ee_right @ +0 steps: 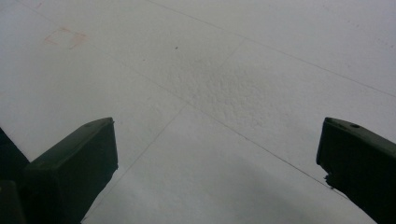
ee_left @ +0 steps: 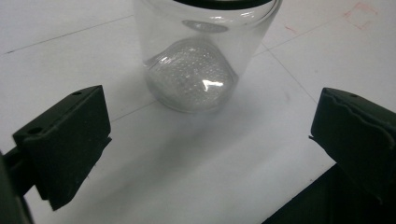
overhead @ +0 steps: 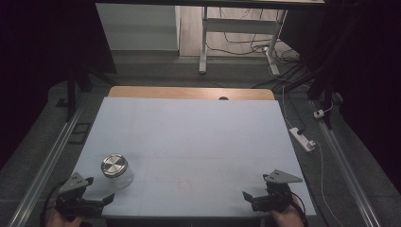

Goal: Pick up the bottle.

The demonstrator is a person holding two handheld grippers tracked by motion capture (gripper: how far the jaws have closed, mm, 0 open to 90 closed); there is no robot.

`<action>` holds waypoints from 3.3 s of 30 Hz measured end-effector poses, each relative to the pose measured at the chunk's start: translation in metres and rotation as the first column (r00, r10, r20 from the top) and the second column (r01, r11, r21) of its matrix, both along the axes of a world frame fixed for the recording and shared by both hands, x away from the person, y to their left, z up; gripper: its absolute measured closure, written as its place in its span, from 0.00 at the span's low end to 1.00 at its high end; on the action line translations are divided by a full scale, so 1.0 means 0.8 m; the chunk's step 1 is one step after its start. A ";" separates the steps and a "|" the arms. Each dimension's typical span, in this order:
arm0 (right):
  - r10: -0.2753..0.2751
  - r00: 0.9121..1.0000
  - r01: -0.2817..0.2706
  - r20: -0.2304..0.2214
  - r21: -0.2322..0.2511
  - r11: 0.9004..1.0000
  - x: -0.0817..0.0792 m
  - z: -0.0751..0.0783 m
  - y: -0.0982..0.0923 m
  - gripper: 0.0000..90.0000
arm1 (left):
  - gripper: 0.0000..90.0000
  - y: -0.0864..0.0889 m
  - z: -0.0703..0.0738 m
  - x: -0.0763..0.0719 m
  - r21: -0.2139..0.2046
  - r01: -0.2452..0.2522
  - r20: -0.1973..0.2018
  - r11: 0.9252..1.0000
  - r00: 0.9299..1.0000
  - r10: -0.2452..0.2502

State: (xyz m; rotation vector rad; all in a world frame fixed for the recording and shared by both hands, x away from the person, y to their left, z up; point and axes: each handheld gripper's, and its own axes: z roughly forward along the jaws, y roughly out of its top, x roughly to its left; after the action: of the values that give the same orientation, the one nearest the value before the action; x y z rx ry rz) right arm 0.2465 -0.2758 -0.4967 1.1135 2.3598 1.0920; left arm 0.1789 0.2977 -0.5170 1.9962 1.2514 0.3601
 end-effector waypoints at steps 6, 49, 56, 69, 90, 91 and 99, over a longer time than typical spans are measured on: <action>0.006 1.000 -0.006 -0.003 -0.002 1.000 0.000 0.000 0.001 0.00 | 0.00 -0.002 -0.001 0.007 -0.014 0.052 0.008 0.999 0.999 -0.052; 0.020 1.000 -0.021 -0.021 -0.029 0.999 0.002 -0.002 0.004 0.00 | 0.00 -0.028 0.005 0.073 0.029 0.096 0.037 0.995 0.995 -0.097; 0.023 1.000 -0.024 -0.021 -0.035 0.999 0.002 -0.002 0.005 0.00 | 0.04 -0.032 0.008 0.072 0.061 0.094 0.056 0.994 0.994 -0.097; 0.023 0.999 -0.024 -0.022 -0.040 0.999 0.002 -0.002 0.006 0.00 | 0.16 -0.027 0.009 0.072 0.060 0.081 0.064 0.995 0.994 -0.085; 0.029 0.999 -0.030 -0.018 -0.044 0.999 0.002 -0.002 0.007 0.00 | 0.17 -0.032 0.012 0.071 0.079 0.059 0.053 0.995 0.997 -0.063; 0.029 0.999 -0.030 -0.018 -0.044 0.999 0.002 -0.002 0.007 0.00 | 0.17 -0.033 0.012 0.071 0.079 0.057 0.056 0.995 0.997 -0.062; 0.029 0.999 -0.030 -0.020 -0.041 0.999 0.002 -0.002 0.006 0.00 | 0.17 -0.034 0.017 0.072 0.071 0.059 0.067 0.996 0.996 -0.064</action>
State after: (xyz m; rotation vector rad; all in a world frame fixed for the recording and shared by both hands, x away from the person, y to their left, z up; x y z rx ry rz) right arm 0.2481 -0.2707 -0.4986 1.0834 2.4096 1.0412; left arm 0.2368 0.2706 -0.5037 2.0579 1.1457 0.4444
